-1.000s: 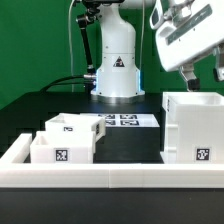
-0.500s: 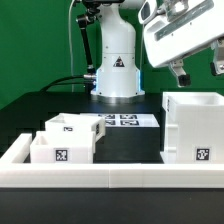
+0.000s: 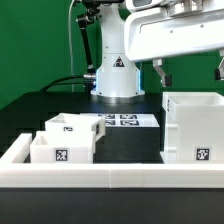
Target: Assemble drawer
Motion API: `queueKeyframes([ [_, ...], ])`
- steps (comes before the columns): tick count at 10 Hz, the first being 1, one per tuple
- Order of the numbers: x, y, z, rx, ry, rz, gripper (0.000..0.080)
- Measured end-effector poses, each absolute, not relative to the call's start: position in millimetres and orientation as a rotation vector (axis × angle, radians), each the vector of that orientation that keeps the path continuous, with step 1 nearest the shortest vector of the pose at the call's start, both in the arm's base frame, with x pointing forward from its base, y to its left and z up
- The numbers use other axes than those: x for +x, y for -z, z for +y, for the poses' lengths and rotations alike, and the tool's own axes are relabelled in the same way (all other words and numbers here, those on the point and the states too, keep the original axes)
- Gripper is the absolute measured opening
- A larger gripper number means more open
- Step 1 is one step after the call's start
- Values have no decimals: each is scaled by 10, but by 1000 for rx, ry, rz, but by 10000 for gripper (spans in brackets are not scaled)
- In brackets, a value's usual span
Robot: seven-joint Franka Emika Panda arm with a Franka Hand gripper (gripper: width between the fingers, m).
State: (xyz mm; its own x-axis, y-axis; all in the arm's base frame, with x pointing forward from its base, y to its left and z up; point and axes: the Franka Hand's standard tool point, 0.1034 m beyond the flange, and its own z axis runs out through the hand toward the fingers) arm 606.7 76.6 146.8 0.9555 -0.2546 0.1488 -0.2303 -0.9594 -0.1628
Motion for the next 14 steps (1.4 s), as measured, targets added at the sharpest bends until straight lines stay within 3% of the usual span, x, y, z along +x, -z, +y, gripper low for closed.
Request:
queueKeyframes([
  [3,6058,-1454,724,-3006,275,54,649],
  [9,5769,-1191,-342,-3075,273,-170,649],
  [14,5767,-1185,-307,-3073,270,-168,649],
])
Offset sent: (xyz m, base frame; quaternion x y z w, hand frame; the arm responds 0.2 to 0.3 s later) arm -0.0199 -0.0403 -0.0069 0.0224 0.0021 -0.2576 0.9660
